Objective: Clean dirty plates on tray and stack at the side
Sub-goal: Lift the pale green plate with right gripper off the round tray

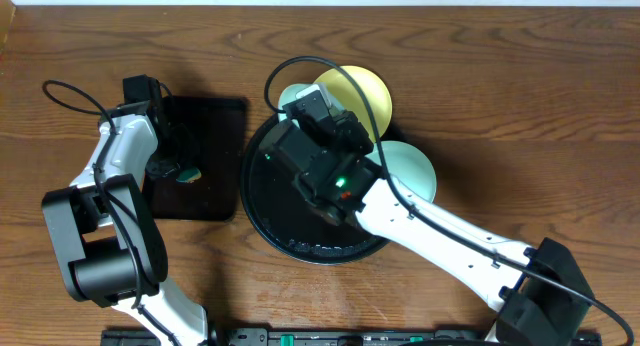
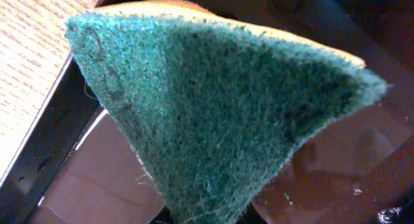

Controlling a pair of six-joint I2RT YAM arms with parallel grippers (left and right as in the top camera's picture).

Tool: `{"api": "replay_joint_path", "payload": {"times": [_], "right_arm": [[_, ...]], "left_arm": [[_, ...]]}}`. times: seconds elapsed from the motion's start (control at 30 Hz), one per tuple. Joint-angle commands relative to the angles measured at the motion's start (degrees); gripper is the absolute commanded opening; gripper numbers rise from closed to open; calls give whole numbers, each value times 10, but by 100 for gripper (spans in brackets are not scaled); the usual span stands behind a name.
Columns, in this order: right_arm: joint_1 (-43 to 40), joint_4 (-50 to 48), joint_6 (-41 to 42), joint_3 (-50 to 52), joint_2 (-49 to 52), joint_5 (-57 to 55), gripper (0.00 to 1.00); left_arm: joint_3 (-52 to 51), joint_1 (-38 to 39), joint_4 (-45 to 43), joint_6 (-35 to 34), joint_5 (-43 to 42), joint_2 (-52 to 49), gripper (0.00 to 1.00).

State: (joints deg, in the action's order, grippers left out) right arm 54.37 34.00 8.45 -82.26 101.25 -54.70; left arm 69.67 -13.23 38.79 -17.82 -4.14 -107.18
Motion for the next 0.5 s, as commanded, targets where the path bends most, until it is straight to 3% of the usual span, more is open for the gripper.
{"api": "replay_joint_path", "payload": {"times": [0.0,0.47], "right_arm": [[14,-1,-4,-2,0,-137,1],[14,5,39,-2,0,-128,1]], "left_arm": [[-5,2,-1,-3,1,-6,8],[-5,2,-1,-3,1,-6,8]]}}
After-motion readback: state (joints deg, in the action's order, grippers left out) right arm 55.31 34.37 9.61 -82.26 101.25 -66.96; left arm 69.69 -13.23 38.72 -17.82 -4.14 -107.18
